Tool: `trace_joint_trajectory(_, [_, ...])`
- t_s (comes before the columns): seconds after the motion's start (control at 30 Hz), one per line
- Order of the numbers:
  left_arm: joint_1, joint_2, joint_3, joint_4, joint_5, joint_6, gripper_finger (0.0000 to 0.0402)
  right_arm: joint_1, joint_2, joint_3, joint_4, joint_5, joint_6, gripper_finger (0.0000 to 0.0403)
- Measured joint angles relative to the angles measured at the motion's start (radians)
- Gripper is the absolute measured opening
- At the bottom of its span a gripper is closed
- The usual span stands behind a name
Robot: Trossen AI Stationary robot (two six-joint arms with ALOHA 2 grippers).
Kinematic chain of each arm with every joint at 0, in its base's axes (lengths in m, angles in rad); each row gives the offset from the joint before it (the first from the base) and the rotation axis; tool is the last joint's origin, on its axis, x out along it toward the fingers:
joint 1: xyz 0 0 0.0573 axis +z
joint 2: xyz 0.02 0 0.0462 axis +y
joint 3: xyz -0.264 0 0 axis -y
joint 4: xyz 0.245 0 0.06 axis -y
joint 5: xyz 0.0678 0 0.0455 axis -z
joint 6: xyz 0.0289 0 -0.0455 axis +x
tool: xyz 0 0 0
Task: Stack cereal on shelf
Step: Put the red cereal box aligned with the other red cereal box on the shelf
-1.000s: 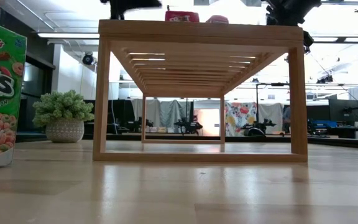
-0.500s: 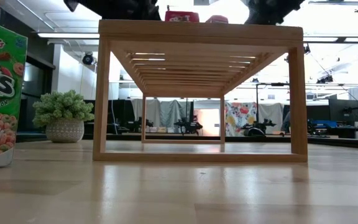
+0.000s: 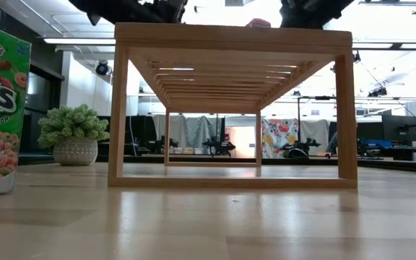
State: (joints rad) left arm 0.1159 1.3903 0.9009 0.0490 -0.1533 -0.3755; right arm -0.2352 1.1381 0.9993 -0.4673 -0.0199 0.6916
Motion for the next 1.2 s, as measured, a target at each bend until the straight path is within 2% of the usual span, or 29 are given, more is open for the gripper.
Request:
trace_joint_trajectory(0.2, [0.054,0.0,0.0,0.003,0.022,0.067,0.0,0.0,0.002,0.0,0.015,-0.026,-0.019,0.0])
trace_joint_trajectory(0.4, [0.052,0.0,0.0,-0.004,0.091,0.037,0.0,0.0,0.002,0.0,0.017,-0.03,-0.019,0.0])
trace_joint_trajectory(0.73, [-0.019,0.001,0.0,-0.004,0.097,0.011,0.0,0.0,0.002,0.0,0.002,-0.034,-0.02,0.0])
trace_joint_trajectory(0.9, [-0.018,-0.022,-0.001,-0.026,0.095,0.01,0.0,0.0,0.002,0.0,0.001,-0.041,-0.02,0.0])
trace_joint_trajectory(1.07, [0.001,-0.066,-0.001,-0.12,0.043,0.029,0.0,0.0,0.002,0.0,-0.006,-0.041,-0.023,0.0])
trace_joint_trajectory(1.2, [0.026,-0.073,-0.001,-0.141,0.054,0.035,0.0,0.0,0.002,0.0,-0.005,-0.034,-0.023,0.0])
